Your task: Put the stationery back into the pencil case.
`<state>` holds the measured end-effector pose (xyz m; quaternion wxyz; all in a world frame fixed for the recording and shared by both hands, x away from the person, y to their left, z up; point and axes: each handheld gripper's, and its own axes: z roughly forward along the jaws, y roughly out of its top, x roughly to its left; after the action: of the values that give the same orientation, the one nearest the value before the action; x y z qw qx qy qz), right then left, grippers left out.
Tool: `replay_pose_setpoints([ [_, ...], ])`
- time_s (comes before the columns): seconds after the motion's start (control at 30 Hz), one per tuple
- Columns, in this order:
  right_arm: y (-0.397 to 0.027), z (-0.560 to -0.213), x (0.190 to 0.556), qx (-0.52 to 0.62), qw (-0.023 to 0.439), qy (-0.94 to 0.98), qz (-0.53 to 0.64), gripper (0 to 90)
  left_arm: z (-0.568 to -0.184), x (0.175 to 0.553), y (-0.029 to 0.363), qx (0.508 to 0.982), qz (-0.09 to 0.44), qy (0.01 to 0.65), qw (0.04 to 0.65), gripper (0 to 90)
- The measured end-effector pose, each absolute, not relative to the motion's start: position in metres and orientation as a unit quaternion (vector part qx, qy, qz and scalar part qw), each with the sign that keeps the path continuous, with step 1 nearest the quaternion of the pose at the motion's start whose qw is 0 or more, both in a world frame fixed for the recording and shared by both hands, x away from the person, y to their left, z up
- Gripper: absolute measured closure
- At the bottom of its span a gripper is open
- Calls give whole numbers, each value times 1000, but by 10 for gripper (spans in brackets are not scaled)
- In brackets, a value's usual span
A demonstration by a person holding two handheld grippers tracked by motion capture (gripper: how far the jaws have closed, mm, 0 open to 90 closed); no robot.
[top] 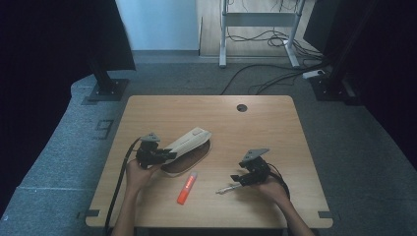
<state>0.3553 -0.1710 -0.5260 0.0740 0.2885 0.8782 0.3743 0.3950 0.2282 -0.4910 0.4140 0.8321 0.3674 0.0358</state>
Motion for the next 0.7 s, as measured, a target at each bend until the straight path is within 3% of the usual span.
replay_pose_setpoints([
  [0.7,-183,-539,335,261,55,895,357,497,-491,395,228,833,36,367,413,727],
])
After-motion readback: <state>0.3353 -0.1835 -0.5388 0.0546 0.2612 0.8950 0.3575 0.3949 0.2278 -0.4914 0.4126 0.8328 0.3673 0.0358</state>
